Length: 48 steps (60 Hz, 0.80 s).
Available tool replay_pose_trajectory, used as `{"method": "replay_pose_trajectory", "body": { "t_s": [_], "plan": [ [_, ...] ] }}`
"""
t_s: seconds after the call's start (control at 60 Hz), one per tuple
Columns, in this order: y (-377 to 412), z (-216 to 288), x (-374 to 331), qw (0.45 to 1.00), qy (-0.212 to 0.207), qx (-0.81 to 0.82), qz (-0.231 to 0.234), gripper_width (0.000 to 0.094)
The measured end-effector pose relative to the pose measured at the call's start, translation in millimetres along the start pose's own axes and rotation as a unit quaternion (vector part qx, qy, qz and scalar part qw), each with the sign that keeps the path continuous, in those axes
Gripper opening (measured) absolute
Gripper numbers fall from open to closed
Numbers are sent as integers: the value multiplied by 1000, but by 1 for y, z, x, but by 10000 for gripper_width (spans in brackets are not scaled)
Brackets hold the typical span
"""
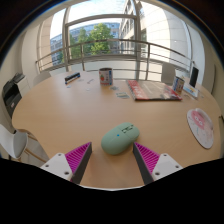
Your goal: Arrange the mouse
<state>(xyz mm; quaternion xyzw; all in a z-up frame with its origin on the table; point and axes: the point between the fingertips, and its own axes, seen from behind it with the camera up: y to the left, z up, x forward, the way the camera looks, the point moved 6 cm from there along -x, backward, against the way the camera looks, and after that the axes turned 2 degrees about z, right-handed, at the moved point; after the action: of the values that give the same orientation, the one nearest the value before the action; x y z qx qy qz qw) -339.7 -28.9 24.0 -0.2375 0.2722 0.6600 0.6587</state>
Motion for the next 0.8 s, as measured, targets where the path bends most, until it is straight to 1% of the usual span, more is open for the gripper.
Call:
{"method": "replay_pose_trajectory", "body": {
  "t_s": [0.017,0.133,0.183,0.217,0.267,0.317,0.35,0.417,0.5,0.567,0.65,0.8],
  "plan": [
    [0,5,4,1000,-7,-3,-1,849],
    [3,25,26,1000,-7,-4,10,836],
    [9,31,35,1000,-8,-10,14,809],
    [12,34,40,1000,-9,-21,15,771],
    [16,39,46,999,-13,-42,12,674],
    [26,40,49,998,-17,-50,26,500],
    [28,40,48,998,-18,-56,30,499],
    [32,41,49,996,-25,-77,26,465],
    [37,39,48,996,-23,-71,42,412],
    [42,39,38,995,-24,-81,53,402],
    [52,59,6,992,-54,-96,66,401],
    [47,132,-101,981,-148,-73,100,401]
  ]
}}
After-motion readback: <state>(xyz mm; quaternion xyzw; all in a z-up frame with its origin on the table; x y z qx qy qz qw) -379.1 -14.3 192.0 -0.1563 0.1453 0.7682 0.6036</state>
